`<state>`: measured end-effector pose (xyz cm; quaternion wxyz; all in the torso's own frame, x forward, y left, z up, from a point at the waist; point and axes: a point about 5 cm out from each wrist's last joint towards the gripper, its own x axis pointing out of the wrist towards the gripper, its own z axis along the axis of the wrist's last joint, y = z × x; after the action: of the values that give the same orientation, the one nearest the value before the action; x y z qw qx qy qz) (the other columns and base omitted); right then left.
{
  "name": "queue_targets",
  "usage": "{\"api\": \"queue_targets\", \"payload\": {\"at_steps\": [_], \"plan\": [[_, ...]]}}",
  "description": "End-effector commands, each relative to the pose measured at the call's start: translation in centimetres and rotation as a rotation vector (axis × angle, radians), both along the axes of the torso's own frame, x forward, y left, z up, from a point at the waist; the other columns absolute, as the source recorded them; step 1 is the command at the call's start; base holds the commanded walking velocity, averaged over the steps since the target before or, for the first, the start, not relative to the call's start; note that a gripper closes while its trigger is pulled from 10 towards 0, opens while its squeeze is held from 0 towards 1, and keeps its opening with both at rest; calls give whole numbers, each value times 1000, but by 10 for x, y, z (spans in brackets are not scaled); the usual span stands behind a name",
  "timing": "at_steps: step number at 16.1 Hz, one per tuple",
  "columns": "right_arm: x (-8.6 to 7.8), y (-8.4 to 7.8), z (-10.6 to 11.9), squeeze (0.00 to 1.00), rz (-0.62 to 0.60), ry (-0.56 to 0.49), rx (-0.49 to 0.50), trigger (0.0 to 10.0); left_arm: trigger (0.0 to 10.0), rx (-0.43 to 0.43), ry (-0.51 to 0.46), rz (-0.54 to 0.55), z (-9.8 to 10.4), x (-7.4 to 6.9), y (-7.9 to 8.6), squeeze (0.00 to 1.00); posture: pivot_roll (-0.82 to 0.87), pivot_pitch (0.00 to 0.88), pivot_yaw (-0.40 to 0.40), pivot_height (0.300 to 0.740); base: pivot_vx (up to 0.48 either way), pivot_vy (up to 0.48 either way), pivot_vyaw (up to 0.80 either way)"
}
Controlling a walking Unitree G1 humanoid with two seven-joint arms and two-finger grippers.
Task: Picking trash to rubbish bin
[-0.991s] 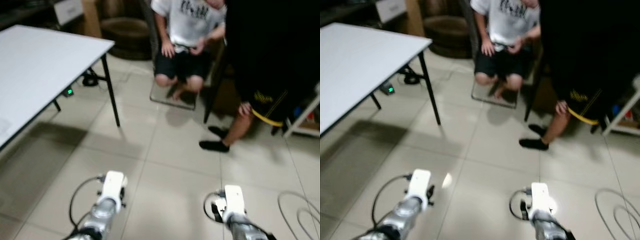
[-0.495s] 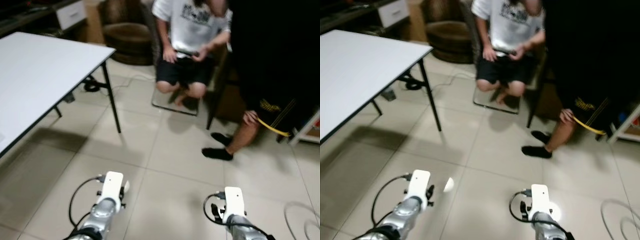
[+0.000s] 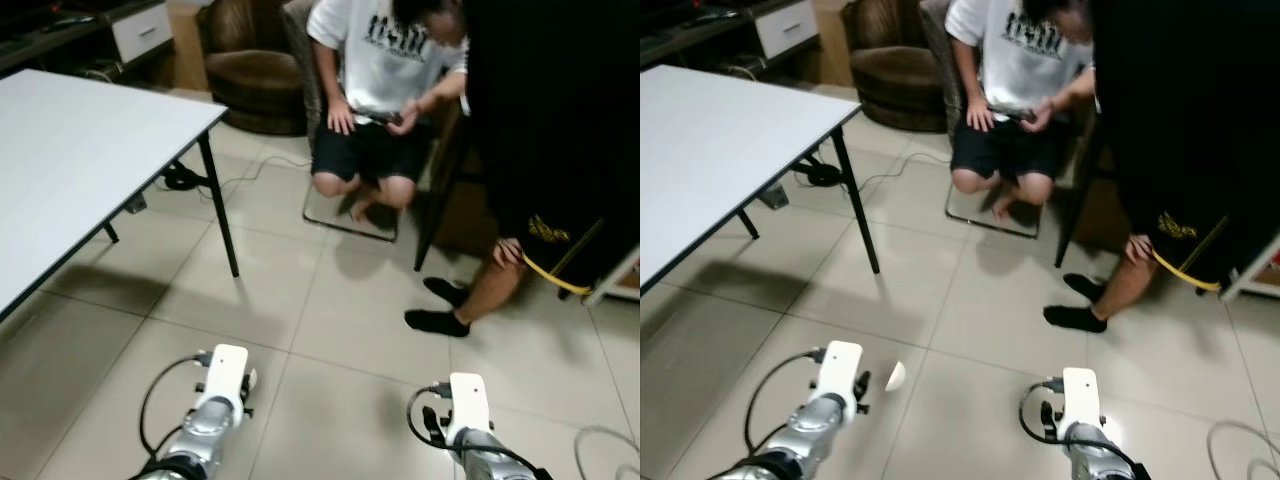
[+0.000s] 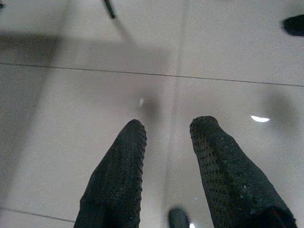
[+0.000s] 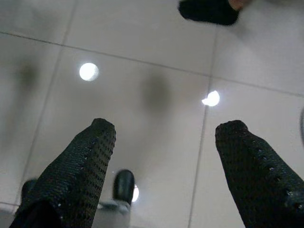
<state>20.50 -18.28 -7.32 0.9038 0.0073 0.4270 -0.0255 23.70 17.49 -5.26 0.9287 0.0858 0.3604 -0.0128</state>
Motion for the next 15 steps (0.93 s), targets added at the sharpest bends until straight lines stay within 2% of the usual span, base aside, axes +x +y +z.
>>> {"api": "queue_targets", "payload": {"at_steps": [1,15], "plan": [[1,8,0,0,2,0,19,10000,10000,18,-3,12,2,1,8,0,39,23,-27,740,371,0,0],[-1,8,-1,0,8,8,16,10000,10000,29,25,14,-2,-4,9,0,35,36,-26,740,20,0,0]]}}
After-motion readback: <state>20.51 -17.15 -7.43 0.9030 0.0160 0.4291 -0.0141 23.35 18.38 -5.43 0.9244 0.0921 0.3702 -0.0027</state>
